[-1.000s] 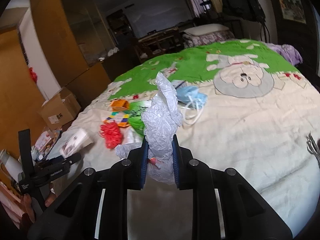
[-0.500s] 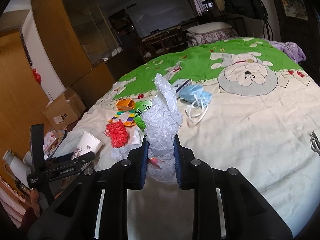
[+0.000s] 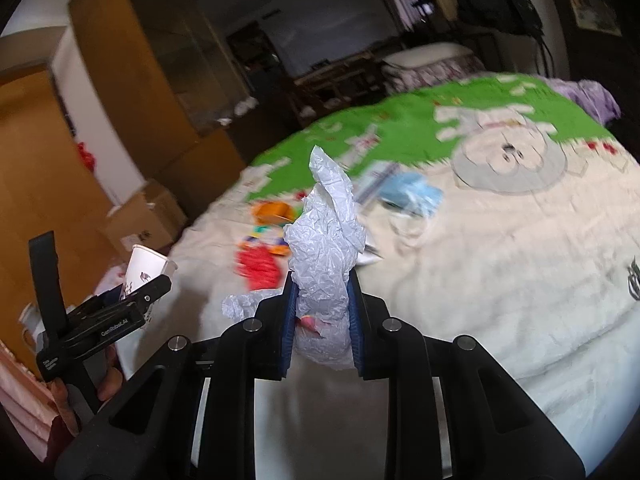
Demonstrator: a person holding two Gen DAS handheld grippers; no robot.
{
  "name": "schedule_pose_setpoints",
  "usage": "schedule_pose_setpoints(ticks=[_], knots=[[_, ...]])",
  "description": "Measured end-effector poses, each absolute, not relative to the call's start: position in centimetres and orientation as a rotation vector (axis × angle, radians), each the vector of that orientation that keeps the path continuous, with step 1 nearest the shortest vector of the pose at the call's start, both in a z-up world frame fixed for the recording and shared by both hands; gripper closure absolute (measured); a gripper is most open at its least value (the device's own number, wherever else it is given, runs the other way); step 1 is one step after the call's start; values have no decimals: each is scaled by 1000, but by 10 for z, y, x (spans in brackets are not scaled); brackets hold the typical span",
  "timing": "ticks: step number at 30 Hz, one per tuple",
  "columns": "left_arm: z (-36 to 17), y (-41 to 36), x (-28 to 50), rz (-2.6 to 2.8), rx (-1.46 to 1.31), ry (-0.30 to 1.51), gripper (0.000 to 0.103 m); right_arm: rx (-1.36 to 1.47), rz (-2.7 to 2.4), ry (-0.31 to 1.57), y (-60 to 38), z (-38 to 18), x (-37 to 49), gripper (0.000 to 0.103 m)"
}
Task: Collect trash
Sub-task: 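Grasp the white paper cup with the left tool while the right tool grasps the clear plastic bag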
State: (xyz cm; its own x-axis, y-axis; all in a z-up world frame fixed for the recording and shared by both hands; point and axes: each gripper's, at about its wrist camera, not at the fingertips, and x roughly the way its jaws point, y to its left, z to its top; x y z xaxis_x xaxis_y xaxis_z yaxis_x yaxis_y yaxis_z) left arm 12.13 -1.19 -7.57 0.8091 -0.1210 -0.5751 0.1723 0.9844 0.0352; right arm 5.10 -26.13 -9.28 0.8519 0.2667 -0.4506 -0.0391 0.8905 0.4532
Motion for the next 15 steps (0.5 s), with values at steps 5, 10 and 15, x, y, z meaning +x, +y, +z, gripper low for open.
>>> schedule_pose_setpoints(ticks=[5,10,15], knots=[[-33,-1,71,-144,87,500,23,415,240,439,-237,-59,24,77],[2,15,12,-112,106,387,23,397,316,371,-215,-28,-4,77],[24,32,-41,-65,125,302,23,367,395,306,-190,2,-39,77]])
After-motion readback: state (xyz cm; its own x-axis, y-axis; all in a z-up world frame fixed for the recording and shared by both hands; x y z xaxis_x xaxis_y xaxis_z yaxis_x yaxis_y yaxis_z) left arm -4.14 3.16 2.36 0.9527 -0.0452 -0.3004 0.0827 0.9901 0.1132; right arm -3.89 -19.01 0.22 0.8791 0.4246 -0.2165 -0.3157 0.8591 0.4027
